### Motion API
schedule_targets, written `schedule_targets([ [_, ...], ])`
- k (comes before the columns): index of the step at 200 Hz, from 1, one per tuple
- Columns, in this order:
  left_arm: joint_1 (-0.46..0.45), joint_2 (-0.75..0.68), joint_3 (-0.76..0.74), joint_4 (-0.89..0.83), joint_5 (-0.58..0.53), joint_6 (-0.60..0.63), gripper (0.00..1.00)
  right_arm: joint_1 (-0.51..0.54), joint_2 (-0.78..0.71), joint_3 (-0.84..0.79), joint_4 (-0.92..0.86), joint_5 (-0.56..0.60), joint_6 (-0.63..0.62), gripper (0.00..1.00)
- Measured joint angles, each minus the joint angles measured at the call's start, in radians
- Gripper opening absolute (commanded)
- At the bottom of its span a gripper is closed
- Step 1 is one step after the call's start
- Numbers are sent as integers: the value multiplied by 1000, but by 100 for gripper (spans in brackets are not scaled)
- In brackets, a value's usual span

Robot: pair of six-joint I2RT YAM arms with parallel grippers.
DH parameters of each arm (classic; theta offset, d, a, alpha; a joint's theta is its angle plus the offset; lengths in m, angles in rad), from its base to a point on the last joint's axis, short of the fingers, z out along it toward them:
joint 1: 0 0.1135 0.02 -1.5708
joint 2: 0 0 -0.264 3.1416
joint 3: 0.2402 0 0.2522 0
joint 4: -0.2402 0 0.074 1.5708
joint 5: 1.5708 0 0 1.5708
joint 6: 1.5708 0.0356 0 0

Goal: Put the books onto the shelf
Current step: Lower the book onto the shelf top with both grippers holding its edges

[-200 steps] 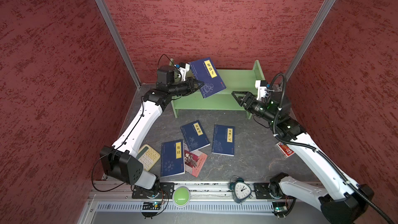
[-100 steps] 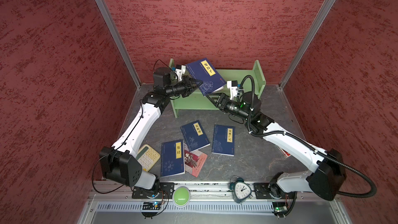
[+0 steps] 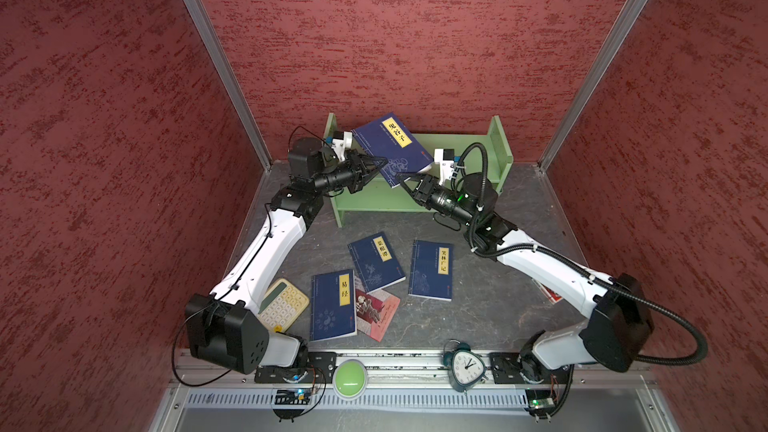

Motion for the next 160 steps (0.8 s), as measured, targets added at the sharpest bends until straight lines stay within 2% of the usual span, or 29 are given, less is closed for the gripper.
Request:
schedule_targets([
  [45,10,-25,-27,36,-4,-9,19,2,14,34,-1,-2,-12,15],
  [50,12,-27,-31,36,-3,-8,23,2,15,39,-5,-2,-16,14],
  [70,12,-30,-34,24,11,2,49,2,19,53,-13,0,-37,14],
  [89,14,-35,-35,0,28,31,62,2,19,54,-24,0,-55,14],
  [111,26,-47,-35,-44,37,56,68,-1,19,54,-60,0,-72,13],
  [160,51,-93,-35,-143,52,127,72,-37,20,102,-173,-28,-113,11],
])
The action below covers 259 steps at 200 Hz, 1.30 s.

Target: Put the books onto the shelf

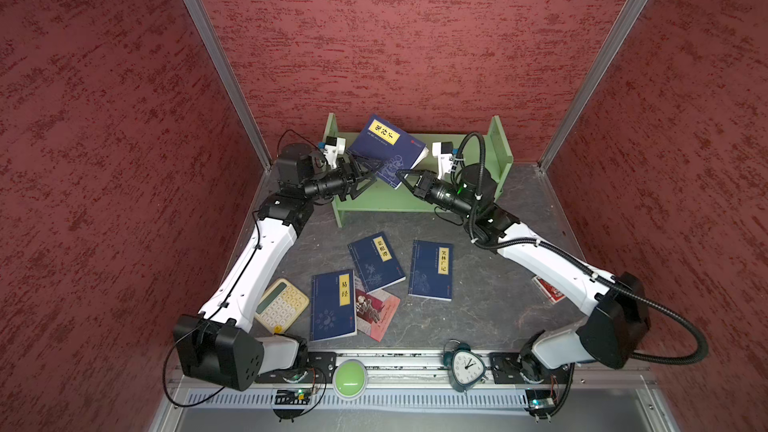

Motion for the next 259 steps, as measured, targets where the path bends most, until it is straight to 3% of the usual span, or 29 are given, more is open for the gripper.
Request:
schedule_targets([
  [82,80,-53,-10,-111,51,77,73,-90,76,138,-156,-153,-49,11],
  [126,140,-94,61,-192,98,148,74,-138,122,246,-288,-270,-106,11],
  [209,239,-112,122,-172,135,121,75,-201,258,370,-425,-420,-153,10],
  [259,242,-111,122,-163,137,102,75,-216,322,476,-514,-446,-187,21],
])
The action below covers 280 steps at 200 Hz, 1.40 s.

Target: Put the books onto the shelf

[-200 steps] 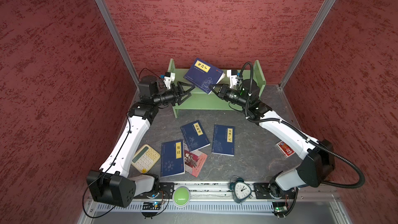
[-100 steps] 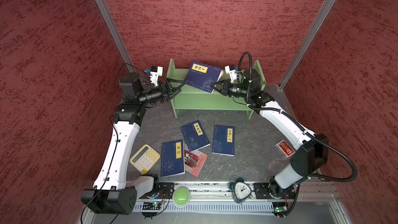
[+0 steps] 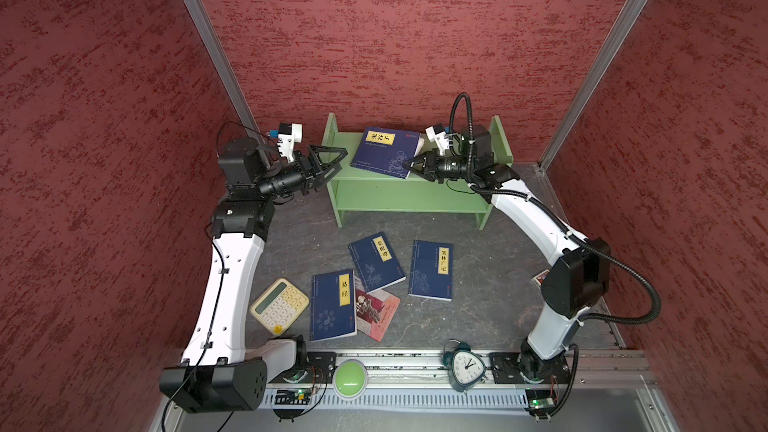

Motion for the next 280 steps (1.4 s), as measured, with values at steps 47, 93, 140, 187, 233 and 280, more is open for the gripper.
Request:
schedule_targets([
  [47,1,0,-18,18,1,-1,76,-18,55,100,-124,27,-42,31],
  [93,1,0,-53,22,11,-5,76,-20,131,285,-307,127,-111,43],
  [140,1,0,-53,29,15,-6,77,-21,178,429,-477,244,-175,53],
  [187,-34,88,73,-11,-54,94,78,-21,184,450,-547,334,-206,57],
  [233,-206,224,264,-116,-257,296,80,-21,200,455,-542,369,-206,58],
  [280,-330,381,439,-227,-591,443,88,-21,218,486,-535,392,-206,59],
])
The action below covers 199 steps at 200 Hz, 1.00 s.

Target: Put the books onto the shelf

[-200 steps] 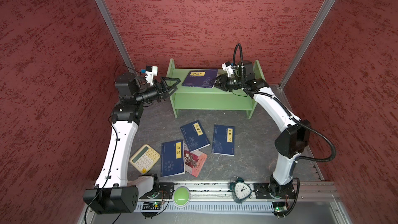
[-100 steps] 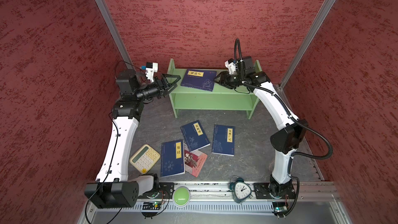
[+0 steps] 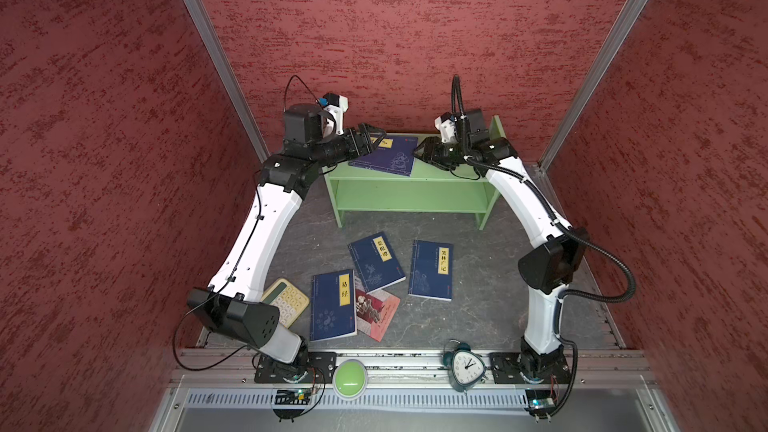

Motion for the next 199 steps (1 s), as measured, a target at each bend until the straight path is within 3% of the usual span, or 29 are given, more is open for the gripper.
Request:
schedule_targets([
  [35,-69,124,127,-78,-246,80,92,0,0,14,-1,18,-8,59],
  [95,-86,291,307,-159,-533,164,97,0,56,126,-29,18,-30,60],
  [199,-85,484,510,-262,-660,166,99,-6,92,167,-84,18,-43,62],
])
